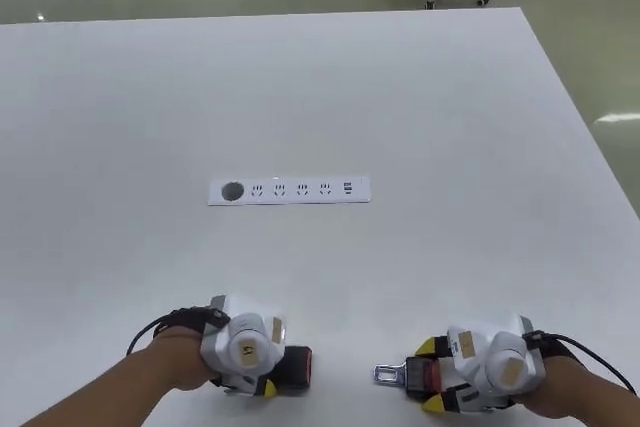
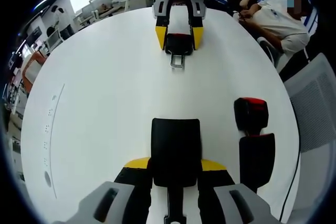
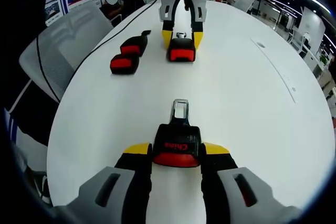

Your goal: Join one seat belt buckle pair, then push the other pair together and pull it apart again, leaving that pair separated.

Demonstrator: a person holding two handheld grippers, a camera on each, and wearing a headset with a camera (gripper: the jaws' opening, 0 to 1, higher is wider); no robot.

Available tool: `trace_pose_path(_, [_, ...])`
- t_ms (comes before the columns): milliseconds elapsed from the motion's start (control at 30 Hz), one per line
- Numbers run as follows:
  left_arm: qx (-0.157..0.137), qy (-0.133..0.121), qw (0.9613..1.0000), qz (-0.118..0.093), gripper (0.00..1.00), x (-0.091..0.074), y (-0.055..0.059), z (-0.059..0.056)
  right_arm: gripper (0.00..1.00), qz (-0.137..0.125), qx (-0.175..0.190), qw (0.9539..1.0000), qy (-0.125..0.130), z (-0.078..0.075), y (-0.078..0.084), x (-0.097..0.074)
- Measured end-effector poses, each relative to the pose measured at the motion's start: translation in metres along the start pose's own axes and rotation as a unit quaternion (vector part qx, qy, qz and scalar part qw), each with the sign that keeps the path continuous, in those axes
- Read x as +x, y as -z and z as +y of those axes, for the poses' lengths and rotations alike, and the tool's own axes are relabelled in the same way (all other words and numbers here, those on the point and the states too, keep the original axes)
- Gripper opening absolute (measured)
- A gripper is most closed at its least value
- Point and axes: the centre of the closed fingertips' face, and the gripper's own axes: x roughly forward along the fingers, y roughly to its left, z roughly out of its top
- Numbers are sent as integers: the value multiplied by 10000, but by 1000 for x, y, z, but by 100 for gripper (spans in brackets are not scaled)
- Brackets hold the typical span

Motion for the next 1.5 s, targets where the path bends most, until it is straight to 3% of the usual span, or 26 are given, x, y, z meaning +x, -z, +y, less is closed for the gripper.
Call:
trace_pose_path(133, [-12, 6, 10000, 63, 34, 0, 0, 0, 37, 25, 204, 9996, 168, -4, 6, -1])
trace_pose_path(200, [10, 31, 9999, 113, 35, 0, 0, -1, 44, 55, 327, 9991, 249, -6, 10, 0])
trace_pose_path(267, [-160, 72, 9997, 178, 44, -1, -1, -5, 49, 29, 444, 9984, 338, -7, 11, -1])
trace_pose_path(367, [-447, 121, 9989, -5, 57, -3, -6, -9, 56, -169, 636, 9965, 521, -11, 7, -4])
trace_pose_path(433, [-382, 76, 9992, -72, 57, -8, -8, -10, 60, -375, 939, 9926, 669, -14, 3, -7])
trace_pose_path(533, [-784, -75, 9962, -378, 65, -17, -13, -5, 63, -612, 1183, 9862, 982, -20, -1, -15])
trace_pose_path(600, [-1026, -227, 9930, -537, 70, -29, -18, -1, 64, -819, 1427, 9790, 1202, -22, -6, -23])
trace_pose_path(700, [-1253, -383, 9889, -706, 77, -33, -16, 3, 64, -1131, 1663, 9664, 1604, -28, -16, -35])
trace_pose_path(733, [-1384, -480, 9854, -868, 81, -38, -20, 4, 66, -1259, 1825, 9596, 1733, -28, -18, -39])
trace_pose_path(767, [-1433, -510, 9842, -907, 85, -39, -20, 5, 67, -1298, 1921, 9550, 1849, -30, -17, -41])
trace_pose_path(800, [-1593, -595, 9804, -993, 87, -41, -19, 6, 68, -1365, 2002, 9490, 2017, -32, -18, -45])
trace_pose_path(833, [-1695, -667, 9778, -1034, 89, -44, -19, 7, 68, -1412, 2008, 9458, 2125, -33, -20, -47])
trace_pose_path(900, [-1909, -801, 9698, -1293, 94, -51, -26, 6, 69, -1593, 2176, 9326, 2401, -34, -27, -55])
trace_pose_path(967, [-2067, -923, 9637, -1416, 97, -57, -28, 5, 72, -1774, 2318, 9205, 2596, -35, -34, -59])
trace_pose_path(1000, [-2143, -990, 9601, -1499, 98, -61, -31, 4, 73, -1867, 2425, 9122, 2725, -36, -36, -62])
trace_pose_path(1033, [-2186, -1013, 9586, -1518, 100, -62, -30, 4, 74, -1904, 2491, 9065, 2827, -36, -36, -64])
trace_pose_path(1100, [-2350, -1156, 9509, -1650, 100, -61, -25, 4, 76, -1933, 2451, 9039, 2925, -30, -42, -64])
trace_pose_path(1200, [-2676, -1298, 9349, -1939, 100, -69, -26, 1, 79, -2011, 2463, 8938, 3162, -25, -51, -70])
trace_pose_path(1300, [-2794, -1471, 9259, -2076, 100, -83, -25, -1, 82, -2035, 2485, 8847, 3379, -19, -59, -77])
trace_pose_path(1400, [-2984, -1632, 9131, -2250, 100, -91, -20, -6, 85, -2179, 2641, 8712, 3518, -12, -65, -85])
trace_pose_path(1500, [-3115, -1748, 9032, -2381, 100, -103, -22, -15, 86, -2152, 2642, 8659, 3661, -4, -63, -91])
